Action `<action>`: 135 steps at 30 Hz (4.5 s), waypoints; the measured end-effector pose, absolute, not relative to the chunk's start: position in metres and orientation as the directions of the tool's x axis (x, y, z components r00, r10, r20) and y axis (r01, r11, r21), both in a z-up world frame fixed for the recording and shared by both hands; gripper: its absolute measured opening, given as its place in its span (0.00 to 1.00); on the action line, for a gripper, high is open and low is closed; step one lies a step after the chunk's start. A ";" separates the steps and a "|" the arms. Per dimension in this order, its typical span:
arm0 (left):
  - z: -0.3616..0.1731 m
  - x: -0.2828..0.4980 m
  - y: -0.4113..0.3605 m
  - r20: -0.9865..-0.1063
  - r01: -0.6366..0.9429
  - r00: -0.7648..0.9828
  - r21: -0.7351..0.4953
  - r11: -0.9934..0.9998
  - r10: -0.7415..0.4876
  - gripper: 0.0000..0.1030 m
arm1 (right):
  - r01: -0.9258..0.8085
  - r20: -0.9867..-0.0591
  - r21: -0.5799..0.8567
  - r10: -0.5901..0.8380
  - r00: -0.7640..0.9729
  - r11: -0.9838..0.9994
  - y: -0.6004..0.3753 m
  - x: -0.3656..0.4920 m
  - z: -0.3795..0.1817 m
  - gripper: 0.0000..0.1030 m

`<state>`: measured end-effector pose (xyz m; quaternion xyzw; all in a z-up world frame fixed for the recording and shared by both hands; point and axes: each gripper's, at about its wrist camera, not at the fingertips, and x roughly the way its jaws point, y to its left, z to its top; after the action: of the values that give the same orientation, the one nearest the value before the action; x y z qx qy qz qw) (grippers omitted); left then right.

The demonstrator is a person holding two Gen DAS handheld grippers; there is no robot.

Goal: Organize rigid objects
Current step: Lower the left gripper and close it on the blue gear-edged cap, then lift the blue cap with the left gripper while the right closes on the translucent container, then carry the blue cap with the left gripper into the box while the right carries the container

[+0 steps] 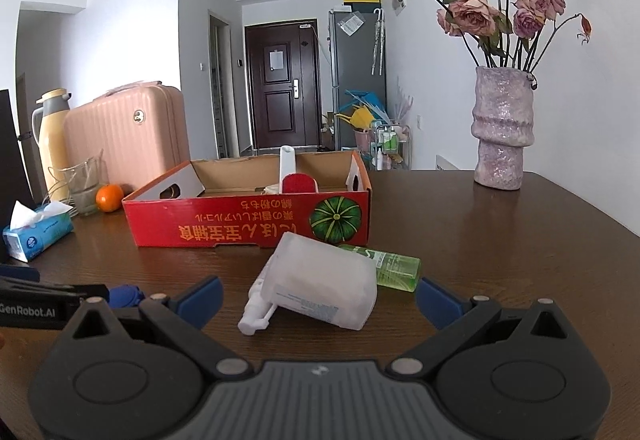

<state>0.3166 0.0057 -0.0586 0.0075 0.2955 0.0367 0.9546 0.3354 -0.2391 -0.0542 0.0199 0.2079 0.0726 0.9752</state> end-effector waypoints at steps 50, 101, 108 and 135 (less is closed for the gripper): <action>-0.057 0.337 0.019 -0.541 -0.017 0.841 -0.004 1.000 0.012 0.51 | -0.098 -0.461 0.091 0.130 0.878 0.991 -0.237 0.357 -0.071 1.00; -0.055 0.331 0.019 -0.523 0.000 0.853 0.000 1.000 0.000 0.51 | -0.022 -0.535 0.282 0.176 0.826 0.959 -0.238 0.429 -0.076 0.80; -0.055 0.330 0.019 -0.520 -0.003 0.854 0.000 1.000 0.003 0.51 | -0.060 -0.453 0.228 0.160 0.877 0.972 -0.232 0.403 -0.063 0.80; -0.051 0.317 0.016 -0.495 -0.022 0.868 0.005 1.000 0.022 0.51 | -0.192 -0.343 0.115 0.220 0.913 0.975 -0.200 0.339 -0.053 0.79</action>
<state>0.3166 0.0161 -0.0508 -0.0002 0.2563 0.0113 0.9665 0.3391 -0.2000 -0.0532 0.0393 0.1799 0.1054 0.9772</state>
